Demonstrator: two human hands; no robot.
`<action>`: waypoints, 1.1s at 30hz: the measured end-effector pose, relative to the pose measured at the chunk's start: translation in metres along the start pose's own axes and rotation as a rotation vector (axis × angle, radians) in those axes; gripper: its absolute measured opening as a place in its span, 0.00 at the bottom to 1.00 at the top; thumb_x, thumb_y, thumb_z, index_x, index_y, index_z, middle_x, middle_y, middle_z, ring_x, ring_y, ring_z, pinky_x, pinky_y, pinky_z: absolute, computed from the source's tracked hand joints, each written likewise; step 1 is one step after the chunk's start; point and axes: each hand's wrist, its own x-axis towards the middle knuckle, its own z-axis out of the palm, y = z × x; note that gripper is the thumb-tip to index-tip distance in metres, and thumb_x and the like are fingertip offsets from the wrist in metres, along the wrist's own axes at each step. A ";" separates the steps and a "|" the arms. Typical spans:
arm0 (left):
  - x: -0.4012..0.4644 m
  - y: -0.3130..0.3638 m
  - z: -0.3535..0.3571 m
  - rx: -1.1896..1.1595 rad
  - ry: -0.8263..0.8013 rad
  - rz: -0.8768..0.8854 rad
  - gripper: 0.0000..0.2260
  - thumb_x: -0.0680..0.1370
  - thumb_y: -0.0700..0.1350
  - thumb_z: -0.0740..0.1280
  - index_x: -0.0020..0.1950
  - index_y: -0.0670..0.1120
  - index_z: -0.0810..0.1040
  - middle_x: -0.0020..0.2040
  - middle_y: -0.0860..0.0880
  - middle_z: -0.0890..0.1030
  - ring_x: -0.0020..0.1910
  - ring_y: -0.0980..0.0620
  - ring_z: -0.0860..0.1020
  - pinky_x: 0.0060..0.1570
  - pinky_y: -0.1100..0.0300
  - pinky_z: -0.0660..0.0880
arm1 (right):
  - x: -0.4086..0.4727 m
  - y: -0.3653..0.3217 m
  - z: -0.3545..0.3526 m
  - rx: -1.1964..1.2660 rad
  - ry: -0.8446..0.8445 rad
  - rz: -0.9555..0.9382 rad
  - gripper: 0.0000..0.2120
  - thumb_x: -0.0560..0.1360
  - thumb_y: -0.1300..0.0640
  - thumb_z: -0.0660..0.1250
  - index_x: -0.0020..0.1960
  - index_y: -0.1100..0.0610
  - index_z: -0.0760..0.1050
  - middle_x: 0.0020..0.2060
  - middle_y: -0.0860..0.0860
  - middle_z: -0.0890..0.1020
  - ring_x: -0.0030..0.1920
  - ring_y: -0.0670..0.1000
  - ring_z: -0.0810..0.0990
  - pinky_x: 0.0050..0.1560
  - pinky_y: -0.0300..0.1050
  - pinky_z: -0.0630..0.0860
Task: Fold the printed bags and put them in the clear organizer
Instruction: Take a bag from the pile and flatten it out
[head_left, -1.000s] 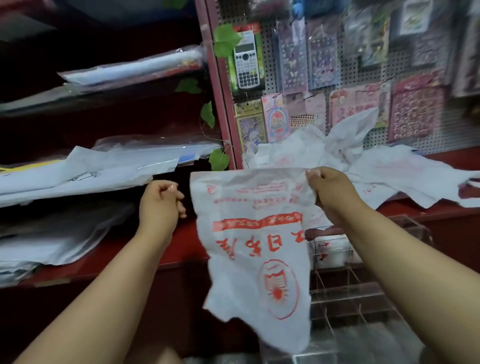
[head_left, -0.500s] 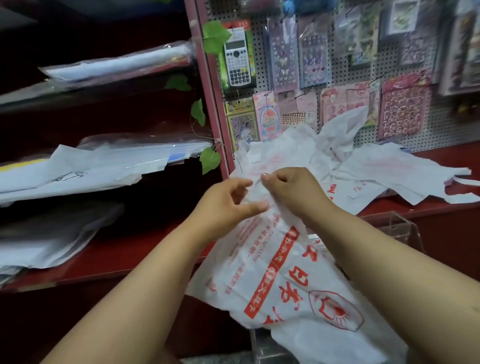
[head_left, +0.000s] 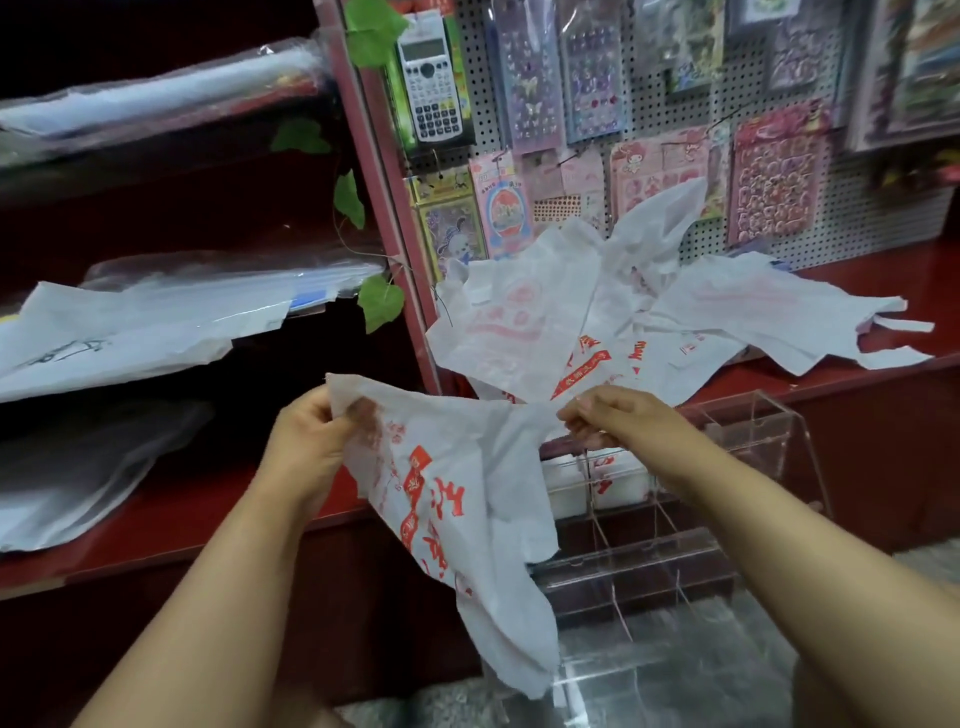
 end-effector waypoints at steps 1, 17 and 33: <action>0.000 -0.007 0.001 -0.020 0.050 -0.019 0.06 0.77 0.44 0.67 0.47 0.42 0.81 0.39 0.49 0.85 0.36 0.56 0.82 0.33 0.66 0.77 | -0.002 0.006 0.002 -0.020 -0.052 0.014 0.07 0.78 0.52 0.64 0.49 0.53 0.80 0.43 0.45 0.83 0.42 0.41 0.80 0.49 0.39 0.74; -0.001 -0.073 0.003 -0.284 0.311 -0.236 0.11 0.81 0.49 0.63 0.50 0.42 0.80 0.47 0.44 0.84 0.45 0.50 0.83 0.44 0.58 0.81 | 0.001 0.054 0.042 -0.210 -0.411 0.014 0.18 0.69 0.61 0.75 0.56 0.47 0.78 0.45 0.49 0.83 0.40 0.42 0.80 0.45 0.34 0.76; 0.000 -0.078 -0.034 -0.113 0.303 -0.307 0.10 0.83 0.45 0.61 0.51 0.44 0.81 0.49 0.43 0.84 0.45 0.49 0.84 0.44 0.57 0.80 | 0.019 0.048 -0.036 0.315 0.199 0.037 0.12 0.63 0.67 0.75 0.38 0.60 0.72 0.26 0.48 0.75 0.30 0.46 0.74 0.33 0.34 0.74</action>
